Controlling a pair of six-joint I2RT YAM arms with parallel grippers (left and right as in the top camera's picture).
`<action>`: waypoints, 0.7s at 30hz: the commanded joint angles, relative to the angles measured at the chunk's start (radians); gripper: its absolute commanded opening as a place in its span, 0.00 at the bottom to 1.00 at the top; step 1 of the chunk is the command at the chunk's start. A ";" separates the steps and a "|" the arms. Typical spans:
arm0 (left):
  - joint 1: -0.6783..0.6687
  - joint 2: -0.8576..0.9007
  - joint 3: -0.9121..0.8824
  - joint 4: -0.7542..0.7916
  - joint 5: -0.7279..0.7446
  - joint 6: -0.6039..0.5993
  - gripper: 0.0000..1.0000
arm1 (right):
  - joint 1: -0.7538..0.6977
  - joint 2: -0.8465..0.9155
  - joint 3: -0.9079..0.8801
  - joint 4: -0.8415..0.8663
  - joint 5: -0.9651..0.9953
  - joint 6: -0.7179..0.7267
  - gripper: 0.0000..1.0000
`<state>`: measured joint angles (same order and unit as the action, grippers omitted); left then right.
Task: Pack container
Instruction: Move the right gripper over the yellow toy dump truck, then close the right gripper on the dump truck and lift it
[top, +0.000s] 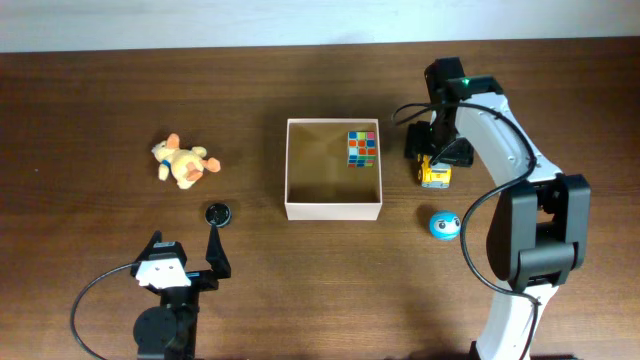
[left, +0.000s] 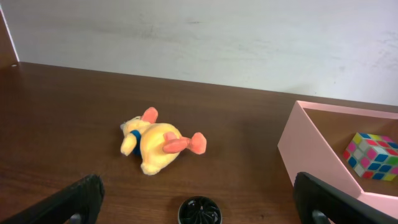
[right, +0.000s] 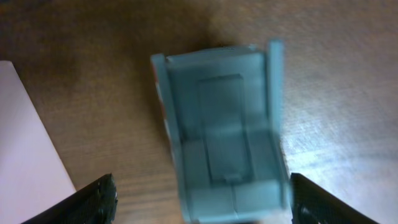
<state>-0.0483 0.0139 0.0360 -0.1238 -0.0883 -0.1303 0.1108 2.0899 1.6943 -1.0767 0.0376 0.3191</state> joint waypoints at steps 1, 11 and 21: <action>0.003 -0.008 -0.005 0.002 0.011 0.016 0.99 | -0.002 -0.006 -0.030 0.038 -0.024 -0.067 0.82; 0.003 -0.008 -0.005 0.002 0.011 0.016 0.99 | -0.067 -0.006 -0.117 0.090 -0.027 -0.076 0.83; 0.003 -0.008 -0.005 0.002 0.011 0.016 0.99 | -0.084 -0.006 -0.131 0.106 -0.039 -0.080 0.72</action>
<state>-0.0483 0.0139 0.0360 -0.1238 -0.0883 -0.1299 0.0257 2.0899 1.5677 -0.9760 0.0120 0.2455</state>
